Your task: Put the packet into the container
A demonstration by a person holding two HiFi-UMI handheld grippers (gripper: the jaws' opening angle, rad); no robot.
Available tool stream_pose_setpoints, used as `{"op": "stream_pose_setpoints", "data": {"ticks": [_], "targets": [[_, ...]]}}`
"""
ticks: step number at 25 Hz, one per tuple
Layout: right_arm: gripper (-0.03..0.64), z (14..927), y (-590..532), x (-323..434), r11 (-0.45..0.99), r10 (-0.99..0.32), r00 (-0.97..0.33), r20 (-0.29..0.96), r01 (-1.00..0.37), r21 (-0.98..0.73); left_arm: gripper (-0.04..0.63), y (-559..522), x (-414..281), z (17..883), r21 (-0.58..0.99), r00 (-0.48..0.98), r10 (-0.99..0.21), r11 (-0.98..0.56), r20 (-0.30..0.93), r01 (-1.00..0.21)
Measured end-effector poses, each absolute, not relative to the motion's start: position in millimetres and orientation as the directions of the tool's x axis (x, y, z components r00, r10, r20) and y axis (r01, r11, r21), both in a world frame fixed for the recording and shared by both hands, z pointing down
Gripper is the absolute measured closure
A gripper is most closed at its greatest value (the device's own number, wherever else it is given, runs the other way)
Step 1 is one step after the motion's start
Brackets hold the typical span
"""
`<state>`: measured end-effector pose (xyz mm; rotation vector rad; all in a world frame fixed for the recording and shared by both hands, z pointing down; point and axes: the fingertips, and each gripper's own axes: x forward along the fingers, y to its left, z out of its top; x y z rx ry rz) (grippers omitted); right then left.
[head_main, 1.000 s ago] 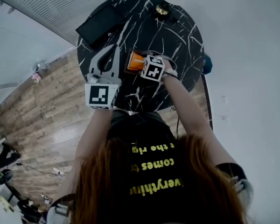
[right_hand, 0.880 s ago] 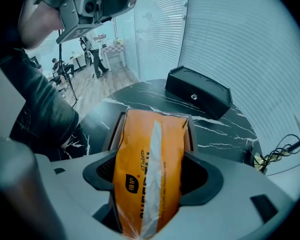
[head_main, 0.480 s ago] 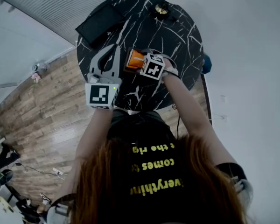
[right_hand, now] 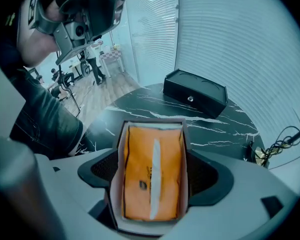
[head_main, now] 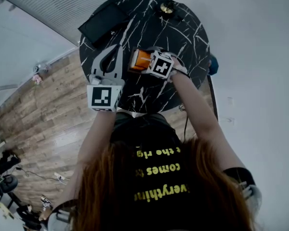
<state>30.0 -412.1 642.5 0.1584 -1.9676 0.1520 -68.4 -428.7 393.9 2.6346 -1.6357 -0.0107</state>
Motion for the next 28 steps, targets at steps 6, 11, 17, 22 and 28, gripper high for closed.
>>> {"op": "stream_pose_setpoints", "data": {"ticks": [6,11,17,22,28], "targets": [[0.196,639.3,-410.6,30.2,0.985,-0.049,-0.383,0.923,-0.173,-0.02,0.595,-426.8,-64.6,393.7,0.037,0.453,-0.892,-0.452,0.019,-0.891],[0.198,637.1,-409.6,29.5,0.983,-0.073,-0.381,0.922,-0.182,0.003,0.595,-423.6,-64.1,393.1,0.035,0.457,-0.889,-0.457,0.016,-0.889],[0.223,636.5,-403.6,30.4,0.98,-0.037,-0.364,0.931,-0.196,-0.038,0.595,-420.8,-65.4,391.5,0.034,0.454,-0.891,-0.453,0.008,-0.891],[0.401,634.6,-398.6,31.1,0.98,-0.038,-0.354,0.934,-0.195,-0.034,0.595,-420.0,-69.2,392.0,0.026,0.446,-0.895,-0.446,0.004,-0.895],[0.577,633.0,-398.8,31.7,0.967,-0.044,-0.361,0.931,-0.25,-0.051,0.595,-418.2,-68.5,393.5,0.028,0.451,-0.892,-0.451,0.02,-0.892]]}}
